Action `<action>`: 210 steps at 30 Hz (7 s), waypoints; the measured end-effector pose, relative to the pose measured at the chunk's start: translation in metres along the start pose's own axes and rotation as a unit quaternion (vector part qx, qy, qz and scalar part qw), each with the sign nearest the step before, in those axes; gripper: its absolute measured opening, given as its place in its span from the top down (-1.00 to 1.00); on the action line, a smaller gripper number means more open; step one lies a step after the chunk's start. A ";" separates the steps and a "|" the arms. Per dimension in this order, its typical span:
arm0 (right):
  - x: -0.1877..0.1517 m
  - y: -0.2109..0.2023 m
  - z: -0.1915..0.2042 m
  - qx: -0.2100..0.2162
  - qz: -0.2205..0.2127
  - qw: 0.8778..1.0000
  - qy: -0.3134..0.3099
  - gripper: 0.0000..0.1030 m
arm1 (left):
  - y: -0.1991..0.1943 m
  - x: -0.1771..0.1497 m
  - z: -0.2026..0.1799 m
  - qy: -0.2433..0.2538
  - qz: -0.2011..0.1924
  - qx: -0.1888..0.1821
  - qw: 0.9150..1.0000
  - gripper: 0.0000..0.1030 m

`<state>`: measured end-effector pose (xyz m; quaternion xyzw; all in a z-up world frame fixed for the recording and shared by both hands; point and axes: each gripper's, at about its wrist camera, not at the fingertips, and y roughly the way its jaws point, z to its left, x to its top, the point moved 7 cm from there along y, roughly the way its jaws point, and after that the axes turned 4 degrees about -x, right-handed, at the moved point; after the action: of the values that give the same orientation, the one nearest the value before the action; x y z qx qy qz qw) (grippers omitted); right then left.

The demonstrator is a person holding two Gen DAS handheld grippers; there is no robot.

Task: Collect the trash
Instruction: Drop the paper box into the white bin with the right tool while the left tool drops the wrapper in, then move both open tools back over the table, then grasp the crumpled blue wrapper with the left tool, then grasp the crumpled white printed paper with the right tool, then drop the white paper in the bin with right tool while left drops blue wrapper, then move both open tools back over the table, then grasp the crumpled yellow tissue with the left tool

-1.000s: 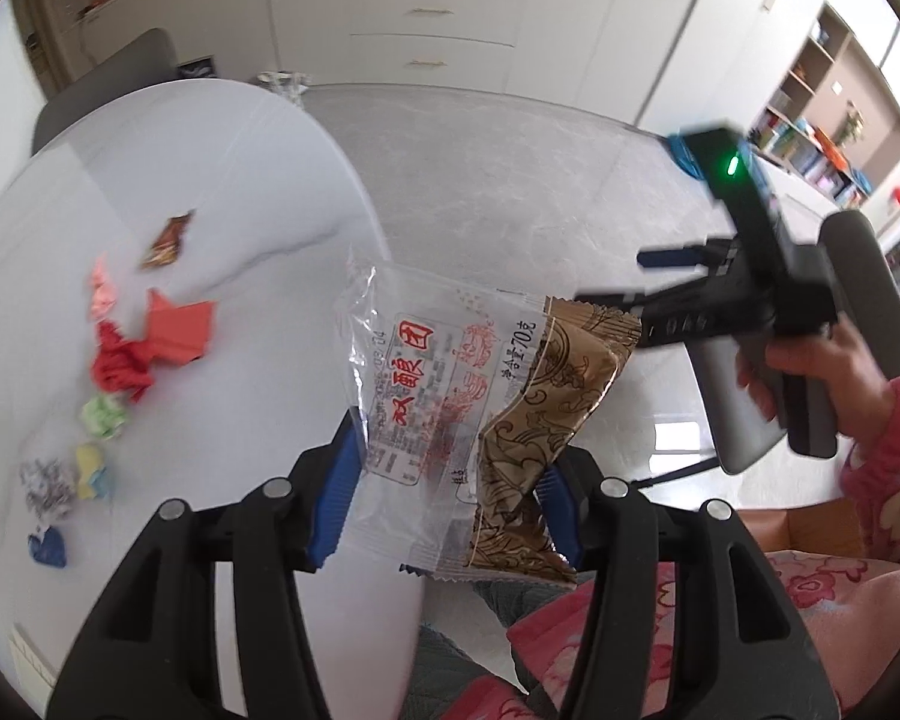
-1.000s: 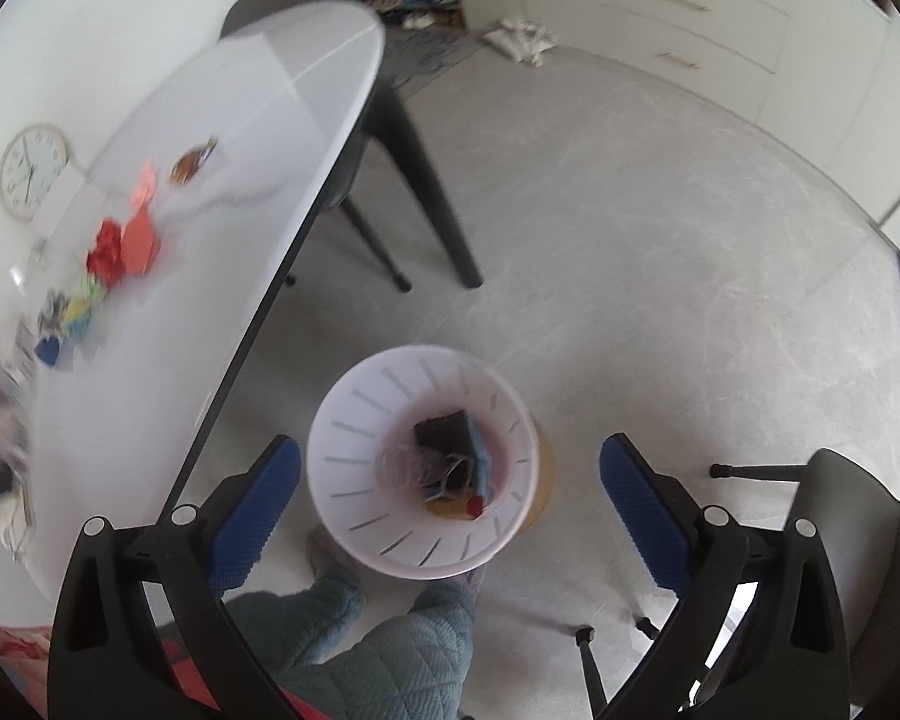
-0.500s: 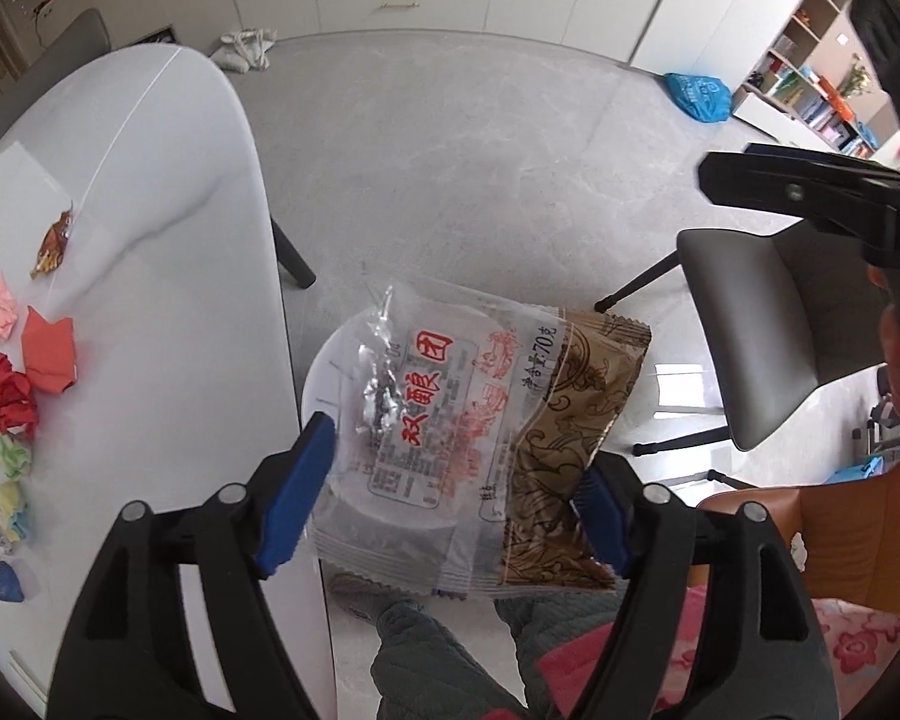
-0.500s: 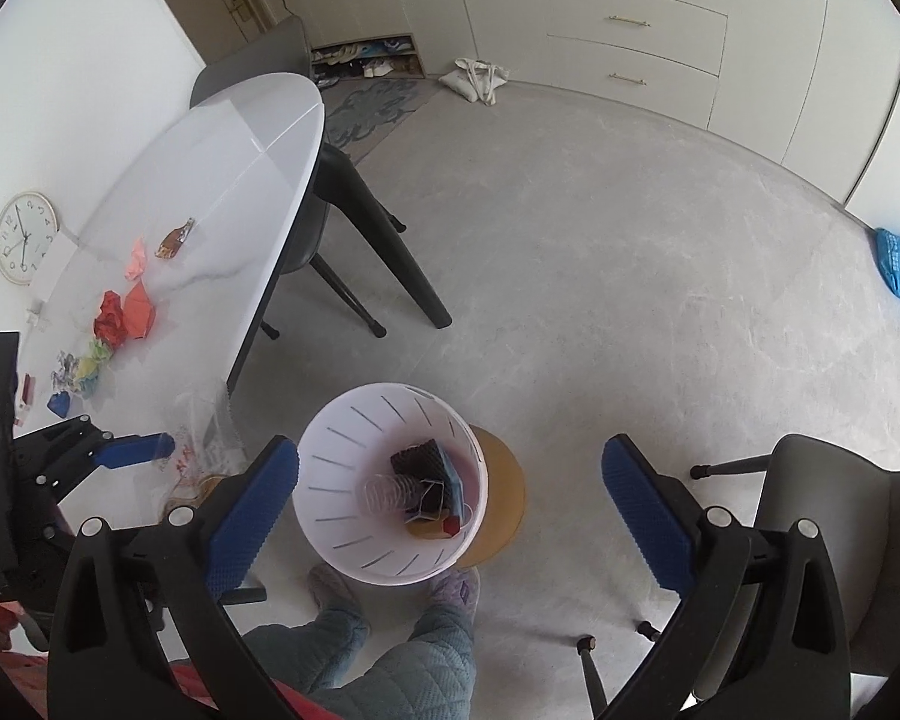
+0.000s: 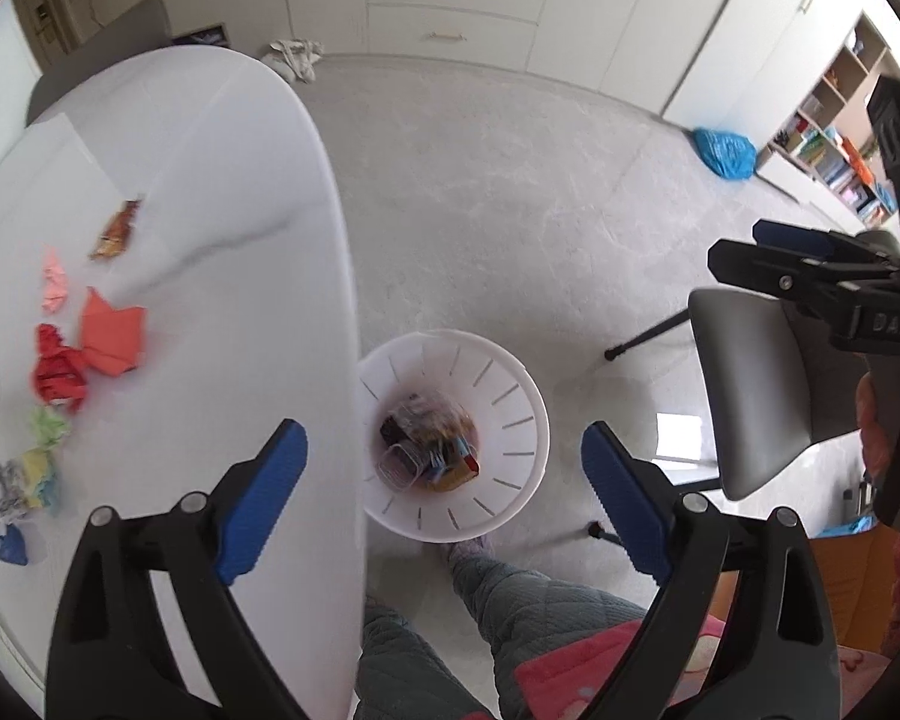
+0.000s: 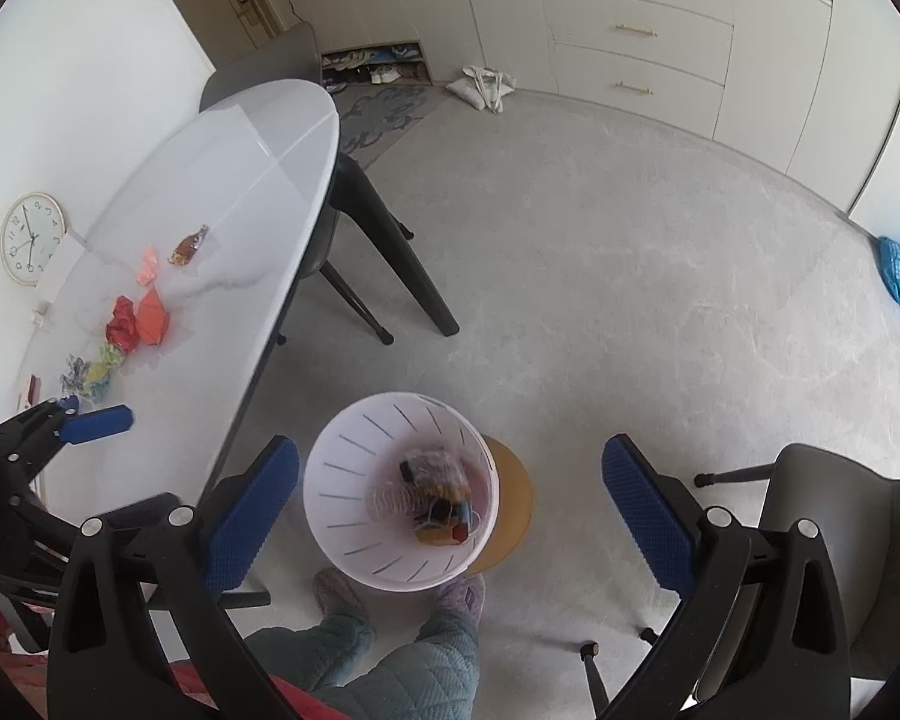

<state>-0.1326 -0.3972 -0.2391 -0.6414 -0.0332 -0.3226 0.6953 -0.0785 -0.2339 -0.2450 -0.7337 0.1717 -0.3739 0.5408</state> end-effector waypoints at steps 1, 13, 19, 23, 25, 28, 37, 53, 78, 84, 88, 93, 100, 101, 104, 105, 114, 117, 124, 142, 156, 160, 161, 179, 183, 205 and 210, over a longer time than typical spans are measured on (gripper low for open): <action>0.005 -0.006 0.006 0.003 -0.006 1.000 -0.003 -0.95 | -0.014 0.000 0.007 -0.006 -0.013 0.005 1.000 -0.78; 0.047 -0.049 0.131 0.080 -0.062 0.989 -0.103 -0.95 | -0.125 -0.054 0.121 -0.131 -0.098 0.094 0.982 -0.85; 0.043 -0.045 0.204 0.108 -0.056 0.977 -0.173 -0.95 | -0.153 -0.092 0.180 -0.186 -0.114 0.134 0.967 -0.85; 0.033 -0.039 0.247 0.126 -0.042 0.970 -0.202 -0.95 | -0.164 -0.114 0.212 -0.206 -0.114 0.159 0.959 -0.85; 0.026 -0.035 0.266 0.134 -0.034 0.967 -0.215 -0.95 | -0.166 -0.125 0.229 -0.216 -0.112 0.172 0.954 -0.85; 0.019 -0.030 0.291 0.143 -0.024 0.962 -0.230 -0.95 | -0.162 -0.142 0.257 -0.244 -0.101 0.181 0.947 -0.85; 0.006 -0.012 0.342 0.152 0.009 0.957 -0.246 -0.95 | -0.103 -0.168 0.345 -0.278 -0.056 0.226 0.932 -0.58; 0.012 0.048 0.441 0.146 0.058 0.926 -0.345 -0.95 | -0.050 -0.171 0.399 -0.335 -0.058 0.161 0.927 0.28; -0.022 0.166 0.545 0.094 0.103 0.890 -0.434 -0.07 | -0.155 -0.240 0.399 -0.394 -0.104 0.220 0.886 0.39; -0.019 0.163 0.544 0.093 0.099 0.901 -0.411 0.06 | -0.158 -0.237 0.395 -0.371 -0.104 0.216 0.897 0.39; -0.009 0.143 0.534 0.115 0.097 0.914 -0.376 0.06 | -0.163 -0.226 0.388 -0.344 -0.107 0.215 0.908 0.39; 0.007 0.094 0.500 0.140 0.073 0.928 -0.336 0.06 | -0.170 -0.195 0.363 -0.299 -0.118 0.197 0.926 0.39; 0.028 0.021 0.404 0.129 0.025 0.952 -0.277 0.05 | -0.163 -0.133 0.287 -0.217 -0.132 0.135 0.958 0.39; 0.027 0.014 0.387 0.121 0.021 0.955 -0.269 0.05 | -0.160 -0.124 0.274 -0.203 -0.132 0.127 0.962 0.39; 0.024 -0.003 0.326 0.094 0.016 0.967 -0.237 0.05 | -0.151 -0.099 0.237 -0.160 -0.133 0.113 0.972 0.39; 0.022 -0.008 0.301 0.082 0.015 0.971 -0.224 0.05 | -0.147 -0.091 0.224 -0.147 -0.132 0.107 0.974 0.39; -0.006 -0.016 0.142 -0.001 0.023 0.993 -0.119 0.03 | -0.117 -0.045 0.136 -0.085 -0.118 0.061 0.988 0.39; -0.016 -0.001 0.108 -0.015 0.032 0.994 -0.101 0.01 | -0.109 -0.036 0.116 -0.072 -0.112 0.059 0.989 0.38; -0.052 0.072 0.087 0.016 0.088 0.992 -0.084 -0.07 | -0.087 -0.023 0.082 -0.044 -0.082 0.059 0.994 0.39; -0.021 0.040 0.011 -0.044 0.035 0.998 -0.032 -0.93 | -0.017 0.008 -0.010 0.029 -0.018 -0.018 0.999 0.38; -0.036 0.036 -0.020 -0.053 0.038 0.998 0.005 -0.93 | 0.045 -0.008 -0.028 0.025 0.069 -0.016 0.997 -0.76; -0.035 0.035 -0.014 -0.052 0.037 0.998 -0.001 -0.93 | 0.037 -0.006 -0.028 0.027 0.058 -0.009 0.998 -0.79; -0.034 0.034 -0.012 -0.052 0.036 0.998 -0.003 -0.93 | 0.036 -0.005 -0.027 0.026 0.056 -0.009 0.998 -0.79; -0.001 0.014 0.066 -0.008 0.000 0.997 -0.072 -0.93 | -0.031 -0.013 0.066 -0.063 -0.025 0.078 0.995 -0.81; 0.017 0.011 0.111 0.017 -0.018 0.994 -0.108 -0.95 | -0.056 -0.027 0.122 -0.100 -0.044 0.123 0.986 -0.85; 0.040 0.078 0.276 0.076 0.030 0.972 -0.222 -0.95 | -0.026 -0.077 0.290 -0.205 0.003 0.166 0.965 -0.66; 0.040 0.097 0.284 0.072 0.053 0.968 -0.235 -0.95 | -0.006 -0.076 0.302 -0.224 0.017 0.143 0.964 -0.26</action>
<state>0.0513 -0.1573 -0.2557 -0.6484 -0.1846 -0.1219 0.7285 0.0919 0.0192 -0.3085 -0.7104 0.0038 -0.2116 0.6712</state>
